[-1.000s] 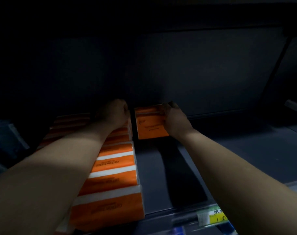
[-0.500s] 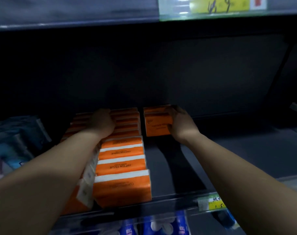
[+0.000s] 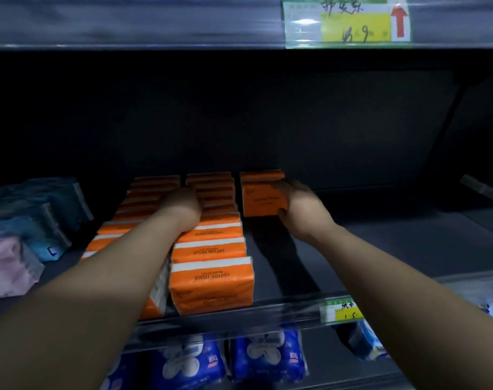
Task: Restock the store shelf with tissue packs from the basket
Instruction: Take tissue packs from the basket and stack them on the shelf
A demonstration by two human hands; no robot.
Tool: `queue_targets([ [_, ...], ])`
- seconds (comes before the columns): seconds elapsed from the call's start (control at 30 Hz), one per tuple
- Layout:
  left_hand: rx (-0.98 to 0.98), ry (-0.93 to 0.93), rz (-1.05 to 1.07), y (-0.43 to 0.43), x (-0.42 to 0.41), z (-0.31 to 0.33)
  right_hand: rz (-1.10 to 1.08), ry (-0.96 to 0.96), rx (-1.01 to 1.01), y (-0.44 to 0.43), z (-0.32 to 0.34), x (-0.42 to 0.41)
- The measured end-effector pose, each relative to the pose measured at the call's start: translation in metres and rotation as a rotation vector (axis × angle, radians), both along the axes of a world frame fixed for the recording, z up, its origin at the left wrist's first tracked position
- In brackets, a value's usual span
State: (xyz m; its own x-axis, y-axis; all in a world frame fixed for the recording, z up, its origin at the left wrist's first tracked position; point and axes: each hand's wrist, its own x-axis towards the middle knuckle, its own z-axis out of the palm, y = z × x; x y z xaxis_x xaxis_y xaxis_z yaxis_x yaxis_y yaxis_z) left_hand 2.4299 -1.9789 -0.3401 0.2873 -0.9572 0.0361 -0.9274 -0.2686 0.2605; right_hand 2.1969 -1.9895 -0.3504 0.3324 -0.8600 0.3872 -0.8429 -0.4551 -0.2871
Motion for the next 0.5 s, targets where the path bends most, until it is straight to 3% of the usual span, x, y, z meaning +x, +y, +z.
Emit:
queue_targets([
  [0.23,-0.021,-0.106,0.081,0.0045,-0.0048,0.0041,0.013,-0.006,0.005,0.0055,0.0024,0.0011],
  [0.5,-0.020,-0.045,0.074,0.0020,-0.0069,0.0043,0.000,0.032,0.014,0.0085,0.0040,-0.0012],
])
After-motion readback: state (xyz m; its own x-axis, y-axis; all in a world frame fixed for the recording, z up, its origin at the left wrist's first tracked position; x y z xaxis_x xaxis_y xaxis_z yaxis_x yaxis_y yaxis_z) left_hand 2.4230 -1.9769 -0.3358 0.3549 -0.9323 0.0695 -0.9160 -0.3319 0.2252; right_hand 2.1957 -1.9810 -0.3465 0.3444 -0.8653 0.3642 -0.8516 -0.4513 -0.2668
